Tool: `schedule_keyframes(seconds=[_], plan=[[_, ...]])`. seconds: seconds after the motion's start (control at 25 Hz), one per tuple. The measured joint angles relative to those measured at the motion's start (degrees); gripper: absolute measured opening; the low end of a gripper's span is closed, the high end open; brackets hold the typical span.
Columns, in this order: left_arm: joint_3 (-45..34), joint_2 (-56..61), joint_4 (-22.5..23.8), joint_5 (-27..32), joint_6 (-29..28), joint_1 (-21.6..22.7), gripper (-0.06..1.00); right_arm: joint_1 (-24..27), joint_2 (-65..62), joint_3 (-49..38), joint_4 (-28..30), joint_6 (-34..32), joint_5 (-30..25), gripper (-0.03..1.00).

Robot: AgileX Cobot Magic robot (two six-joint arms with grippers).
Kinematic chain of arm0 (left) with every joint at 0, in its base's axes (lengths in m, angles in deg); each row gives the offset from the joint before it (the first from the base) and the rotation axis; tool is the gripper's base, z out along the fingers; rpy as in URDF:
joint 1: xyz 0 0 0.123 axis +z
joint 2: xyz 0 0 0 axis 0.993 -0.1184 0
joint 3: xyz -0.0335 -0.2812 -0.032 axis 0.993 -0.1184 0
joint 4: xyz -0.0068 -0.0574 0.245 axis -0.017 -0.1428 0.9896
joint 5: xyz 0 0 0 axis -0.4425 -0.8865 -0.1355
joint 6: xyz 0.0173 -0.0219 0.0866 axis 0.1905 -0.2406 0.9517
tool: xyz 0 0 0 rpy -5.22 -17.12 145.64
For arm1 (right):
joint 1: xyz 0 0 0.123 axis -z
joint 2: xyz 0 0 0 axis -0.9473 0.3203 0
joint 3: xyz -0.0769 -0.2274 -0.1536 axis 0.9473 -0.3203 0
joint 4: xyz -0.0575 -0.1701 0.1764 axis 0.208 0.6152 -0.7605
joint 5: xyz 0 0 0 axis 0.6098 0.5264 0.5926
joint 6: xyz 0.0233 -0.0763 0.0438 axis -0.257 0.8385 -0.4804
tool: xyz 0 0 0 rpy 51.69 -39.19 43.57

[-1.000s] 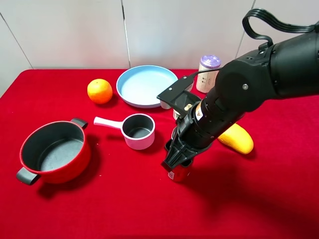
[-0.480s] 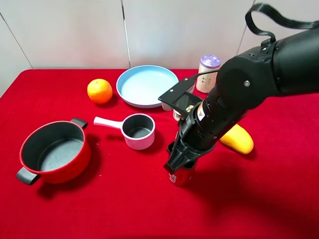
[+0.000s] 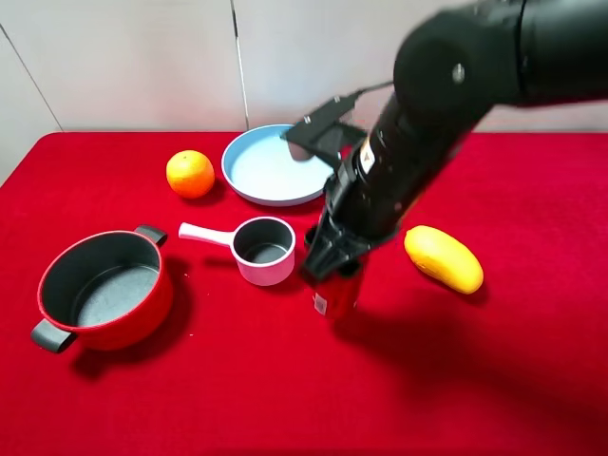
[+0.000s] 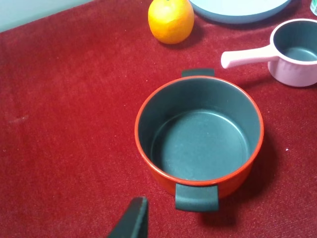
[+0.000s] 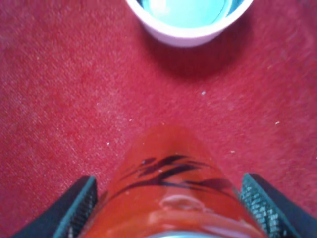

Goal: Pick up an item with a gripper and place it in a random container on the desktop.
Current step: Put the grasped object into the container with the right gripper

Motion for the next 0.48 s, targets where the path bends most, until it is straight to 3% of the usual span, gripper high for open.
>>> schedule_keyframes(seconds=[0.48], plan=[[0.0,0.0,0.0,0.0,0.0,0.0,0.99,0.0,0.4,15.2,4.4,0.0,-9.1,0.44]])
